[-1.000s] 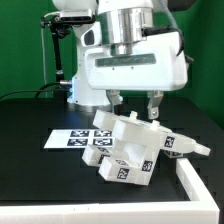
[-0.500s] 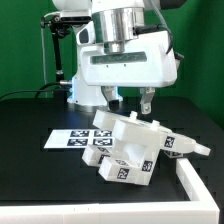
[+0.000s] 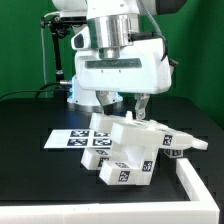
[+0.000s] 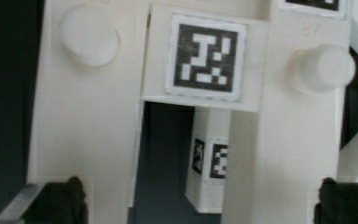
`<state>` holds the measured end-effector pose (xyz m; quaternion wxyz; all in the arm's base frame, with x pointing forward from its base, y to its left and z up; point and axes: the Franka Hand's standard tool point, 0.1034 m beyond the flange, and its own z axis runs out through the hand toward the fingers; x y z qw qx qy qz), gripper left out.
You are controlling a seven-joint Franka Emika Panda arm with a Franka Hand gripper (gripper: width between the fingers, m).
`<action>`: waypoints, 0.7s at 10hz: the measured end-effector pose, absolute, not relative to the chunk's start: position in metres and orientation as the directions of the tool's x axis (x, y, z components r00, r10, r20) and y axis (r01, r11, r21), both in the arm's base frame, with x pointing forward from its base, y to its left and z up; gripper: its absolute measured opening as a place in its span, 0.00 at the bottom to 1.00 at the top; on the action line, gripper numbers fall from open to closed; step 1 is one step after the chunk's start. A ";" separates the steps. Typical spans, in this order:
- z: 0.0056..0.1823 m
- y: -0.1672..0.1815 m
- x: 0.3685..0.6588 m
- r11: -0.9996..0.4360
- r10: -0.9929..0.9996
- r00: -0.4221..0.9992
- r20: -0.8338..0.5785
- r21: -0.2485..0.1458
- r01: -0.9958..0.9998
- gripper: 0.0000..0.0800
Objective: Assemble chair
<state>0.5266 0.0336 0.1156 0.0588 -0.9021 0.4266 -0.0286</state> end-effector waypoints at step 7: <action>0.104 0.021 0.535 -0.668 -0.742 0.668 0.053 -0.124 -0.733 0.81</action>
Offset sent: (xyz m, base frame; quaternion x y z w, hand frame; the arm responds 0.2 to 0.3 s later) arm 0.0065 -0.0096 -0.0147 -0.0038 0.0151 -0.0158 0.9998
